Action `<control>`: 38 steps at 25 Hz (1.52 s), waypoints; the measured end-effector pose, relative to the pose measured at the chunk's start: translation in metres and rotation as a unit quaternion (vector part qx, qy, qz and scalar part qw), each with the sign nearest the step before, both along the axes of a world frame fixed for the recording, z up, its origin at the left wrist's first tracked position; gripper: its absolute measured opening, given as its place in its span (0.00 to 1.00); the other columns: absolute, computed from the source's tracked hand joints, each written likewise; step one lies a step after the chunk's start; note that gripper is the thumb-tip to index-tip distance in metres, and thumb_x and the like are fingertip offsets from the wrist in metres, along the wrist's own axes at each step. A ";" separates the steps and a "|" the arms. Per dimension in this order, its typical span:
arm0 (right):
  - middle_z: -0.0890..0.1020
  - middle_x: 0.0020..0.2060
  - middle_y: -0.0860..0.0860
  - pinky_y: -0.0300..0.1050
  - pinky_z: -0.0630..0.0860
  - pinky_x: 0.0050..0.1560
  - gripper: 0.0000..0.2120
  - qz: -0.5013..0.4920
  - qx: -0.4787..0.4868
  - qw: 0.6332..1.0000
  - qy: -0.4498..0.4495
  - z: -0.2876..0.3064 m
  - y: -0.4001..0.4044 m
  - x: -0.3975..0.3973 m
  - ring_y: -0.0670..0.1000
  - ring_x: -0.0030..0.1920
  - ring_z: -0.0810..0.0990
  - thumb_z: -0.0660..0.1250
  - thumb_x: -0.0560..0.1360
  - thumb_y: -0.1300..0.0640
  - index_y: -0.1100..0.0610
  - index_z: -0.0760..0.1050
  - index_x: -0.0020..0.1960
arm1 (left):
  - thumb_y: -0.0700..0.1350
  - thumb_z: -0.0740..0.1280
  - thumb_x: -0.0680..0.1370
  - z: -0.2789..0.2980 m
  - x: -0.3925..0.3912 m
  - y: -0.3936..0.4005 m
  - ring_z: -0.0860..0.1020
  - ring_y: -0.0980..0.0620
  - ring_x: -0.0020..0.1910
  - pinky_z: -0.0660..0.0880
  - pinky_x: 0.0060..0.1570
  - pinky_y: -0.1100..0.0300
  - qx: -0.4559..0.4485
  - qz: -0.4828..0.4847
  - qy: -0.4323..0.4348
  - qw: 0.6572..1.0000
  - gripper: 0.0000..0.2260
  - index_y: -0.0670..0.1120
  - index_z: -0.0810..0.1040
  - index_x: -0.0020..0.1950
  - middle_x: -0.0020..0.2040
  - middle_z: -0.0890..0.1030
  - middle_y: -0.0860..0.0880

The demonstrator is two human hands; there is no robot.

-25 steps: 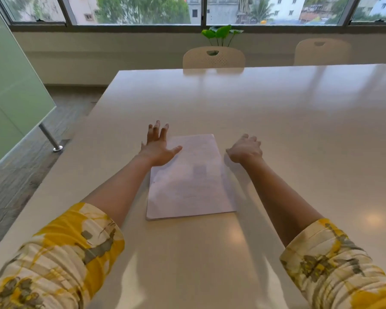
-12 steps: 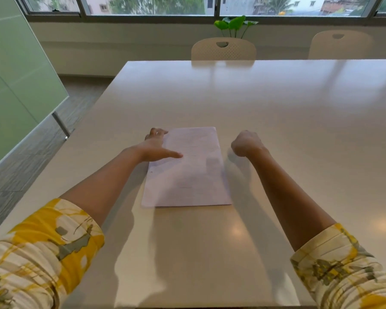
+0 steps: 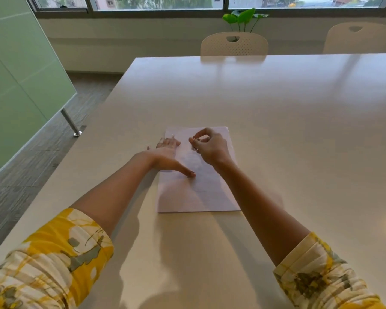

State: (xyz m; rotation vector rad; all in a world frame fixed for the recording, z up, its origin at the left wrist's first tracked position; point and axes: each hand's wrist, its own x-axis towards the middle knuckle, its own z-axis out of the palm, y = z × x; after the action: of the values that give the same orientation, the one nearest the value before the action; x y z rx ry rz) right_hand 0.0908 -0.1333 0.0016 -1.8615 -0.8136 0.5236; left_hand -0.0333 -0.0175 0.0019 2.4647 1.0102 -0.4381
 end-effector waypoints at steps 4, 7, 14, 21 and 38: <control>0.86 0.39 0.49 0.43 0.80 0.45 0.05 -0.037 -0.032 0.997 -0.055 -0.014 0.003 -0.006 0.47 0.41 0.84 0.75 0.73 0.52 0.52 0.82 0.45 | 0.78 0.72 0.53 -0.004 0.002 0.008 0.35 0.51 0.79 0.38 0.74 0.33 0.010 -0.014 -0.010 1.000 0.66 0.51 0.47 0.82 0.82 0.40 0.55; 0.85 0.39 0.50 0.44 0.80 0.46 0.07 -0.070 -0.044 0.995 -0.061 -0.021 0.001 -0.003 0.48 0.42 0.84 0.77 0.71 0.51 0.53 0.83 0.44 | 0.79 0.71 0.53 -0.012 0.001 0.014 0.30 0.53 0.77 0.29 0.71 0.35 0.020 -0.053 -0.051 0.997 0.66 0.48 0.49 0.81 0.81 0.38 0.56; 0.85 0.34 0.49 0.40 0.82 0.37 0.10 -0.111 -0.032 0.992 -0.046 -0.022 0.000 -0.009 0.47 0.35 0.84 0.79 0.69 0.50 0.55 0.82 0.42 | 0.77 0.71 0.57 -0.023 -0.015 0.034 0.33 0.56 0.78 0.28 0.74 0.44 -0.001 -0.147 -0.098 0.984 0.64 0.53 0.44 0.82 0.82 0.40 0.56; 0.82 0.35 0.45 0.31 0.72 0.37 0.05 -0.168 -0.050 0.979 -0.102 -0.023 0.007 -0.031 0.41 0.35 0.79 0.75 0.72 0.55 0.54 0.82 0.46 | 0.85 0.63 0.44 -0.024 -0.012 0.033 0.30 0.53 0.77 0.26 0.72 0.41 -0.003 -0.129 -0.057 0.990 0.73 0.55 0.39 0.81 0.81 0.36 0.58; 0.82 0.32 0.49 0.36 0.78 0.37 0.09 -0.047 -0.060 0.991 -0.114 -0.019 0.060 -0.042 0.47 0.34 0.82 0.70 0.77 0.53 0.57 0.80 0.42 | 0.85 0.63 0.41 -0.014 0.006 0.058 0.26 0.47 0.76 0.31 0.70 0.31 -0.003 -0.078 0.028 0.997 0.78 0.53 0.28 0.78 0.78 0.28 0.57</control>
State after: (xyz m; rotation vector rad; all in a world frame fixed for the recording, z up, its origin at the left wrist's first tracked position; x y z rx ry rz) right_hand 0.0484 -0.0733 -0.0172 -2.0872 -0.8531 0.3100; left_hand -0.0271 0.0409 -0.0117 2.5487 0.8379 -0.5619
